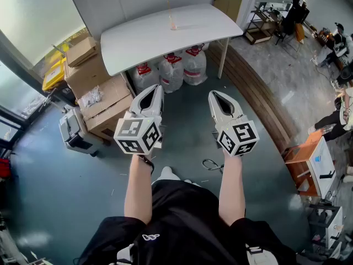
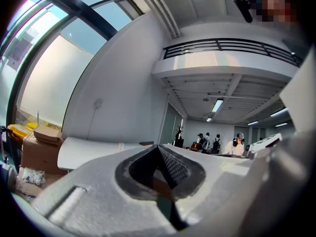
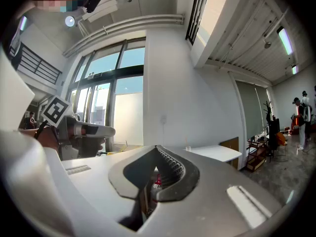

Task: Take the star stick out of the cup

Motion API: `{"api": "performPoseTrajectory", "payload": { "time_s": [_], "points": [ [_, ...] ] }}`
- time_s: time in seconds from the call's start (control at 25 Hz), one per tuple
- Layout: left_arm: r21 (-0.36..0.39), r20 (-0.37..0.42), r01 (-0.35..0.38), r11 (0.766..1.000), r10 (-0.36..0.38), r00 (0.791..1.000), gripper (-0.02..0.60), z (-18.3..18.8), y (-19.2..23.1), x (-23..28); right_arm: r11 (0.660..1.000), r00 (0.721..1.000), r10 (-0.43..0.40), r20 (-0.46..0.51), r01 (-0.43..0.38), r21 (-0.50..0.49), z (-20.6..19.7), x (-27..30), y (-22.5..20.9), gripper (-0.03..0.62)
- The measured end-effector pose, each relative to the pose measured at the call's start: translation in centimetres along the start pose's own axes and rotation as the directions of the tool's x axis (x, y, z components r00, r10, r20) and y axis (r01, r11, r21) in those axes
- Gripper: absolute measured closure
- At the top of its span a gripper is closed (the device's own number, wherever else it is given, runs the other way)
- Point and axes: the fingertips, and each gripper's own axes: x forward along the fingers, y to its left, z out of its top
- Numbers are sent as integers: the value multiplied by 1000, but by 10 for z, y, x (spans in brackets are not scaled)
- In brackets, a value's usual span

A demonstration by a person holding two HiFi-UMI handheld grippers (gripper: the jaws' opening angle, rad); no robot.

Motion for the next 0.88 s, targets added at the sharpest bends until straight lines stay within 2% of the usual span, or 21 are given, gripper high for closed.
{"api": "performPoseTrajectory", "payload": {
  "time_s": [0.24, 0.48, 0.88],
  "points": [
    [-2, -10, 0, 1000, 0, 1000, 580, -5, -11, -1, 1000, 1000, 18, -6, -18, 6, -1, -7, -1, 588],
    [-29, -23, 3, 1000, -4, 1000, 580, -14, -25, -10, 999, 999, -30, -39, 31, 34, -13, -22, -11, 588],
    [-65, -18, -3, 998, 2, 1000, 580, -18, -41, -29, 987, 1000, -4, -30, 9, 163, -21, -52, -15, 589]
  ]
}}
